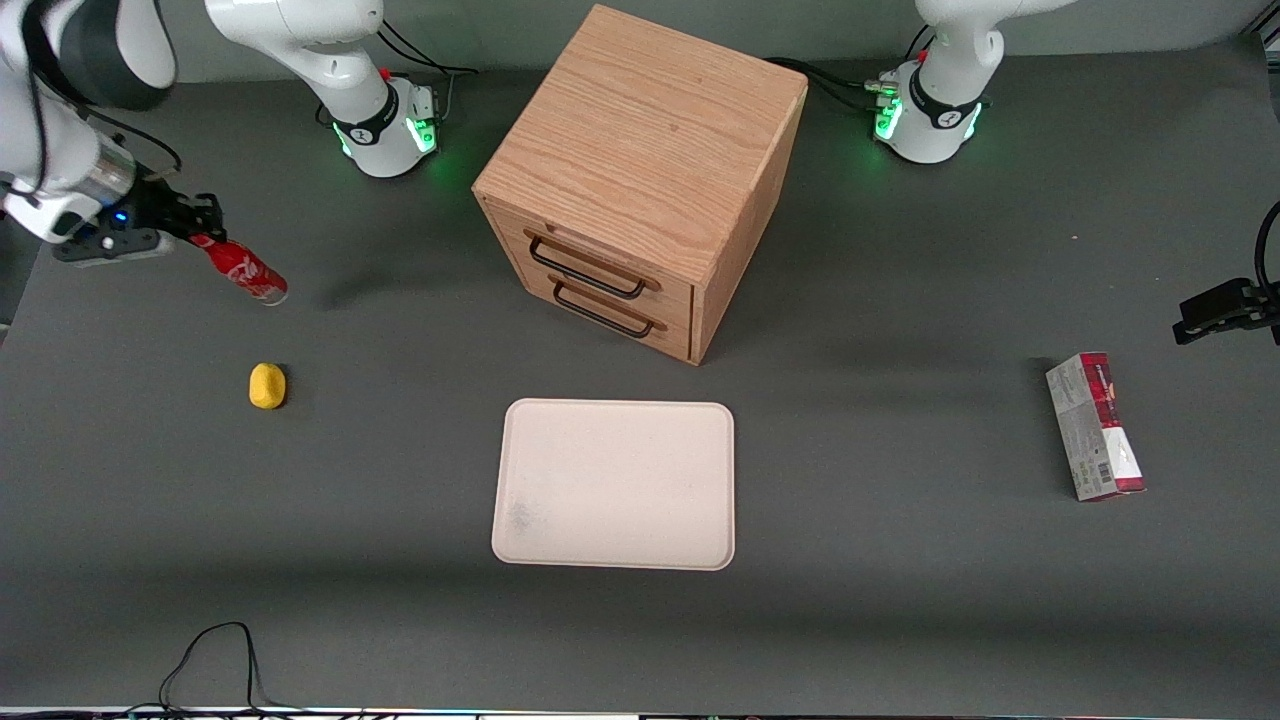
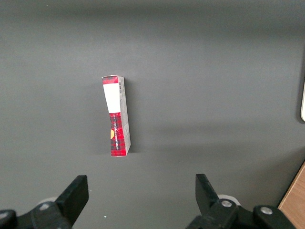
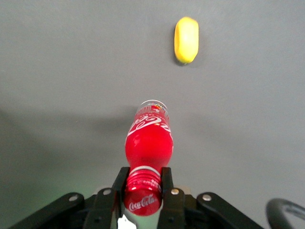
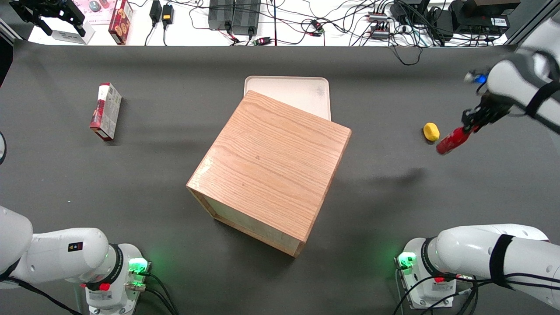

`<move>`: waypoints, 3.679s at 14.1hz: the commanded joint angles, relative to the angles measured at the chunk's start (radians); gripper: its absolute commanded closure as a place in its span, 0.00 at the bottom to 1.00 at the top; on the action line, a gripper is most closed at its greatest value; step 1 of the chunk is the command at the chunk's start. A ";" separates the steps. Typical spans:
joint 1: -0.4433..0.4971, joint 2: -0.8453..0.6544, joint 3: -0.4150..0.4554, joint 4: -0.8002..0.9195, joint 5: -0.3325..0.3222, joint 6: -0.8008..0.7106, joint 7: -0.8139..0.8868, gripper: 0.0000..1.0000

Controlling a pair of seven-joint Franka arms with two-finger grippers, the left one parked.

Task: Place coke bottle on tray
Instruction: 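Lift the bottle and swing it upright with the right gripper, then carry the upright bottle over the white tray's edge, then lower the bottle onto the tray and open the right gripper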

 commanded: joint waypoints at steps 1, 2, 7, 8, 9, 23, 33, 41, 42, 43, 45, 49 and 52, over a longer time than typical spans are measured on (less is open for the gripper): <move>0.016 0.023 0.040 0.240 -0.006 -0.196 0.007 1.00; 0.044 0.040 0.038 0.317 -0.006 -0.251 0.007 1.00; 0.064 0.134 0.037 0.672 0.052 -0.454 -0.005 1.00; 0.064 0.163 0.037 0.728 0.067 -0.474 -0.007 1.00; 0.064 0.195 0.038 0.772 0.072 -0.486 -0.005 1.00; 0.303 0.901 0.202 1.499 0.203 -0.482 0.309 1.00; 0.411 1.106 0.226 1.536 0.135 -0.296 0.388 1.00; 0.400 1.298 0.232 1.545 0.134 -0.183 0.343 1.00; 0.398 1.307 0.232 1.545 0.134 -0.167 0.343 1.00; 0.398 1.321 0.230 1.545 0.134 -0.146 0.340 1.00; 0.398 1.341 0.229 1.545 0.134 -0.112 0.340 1.00; 0.389 1.372 0.226 1.545 0.134 -0.077 0.337 1.00; 0.389 1.381 0.226 1.544 0.132 -0.064 0.337 1.00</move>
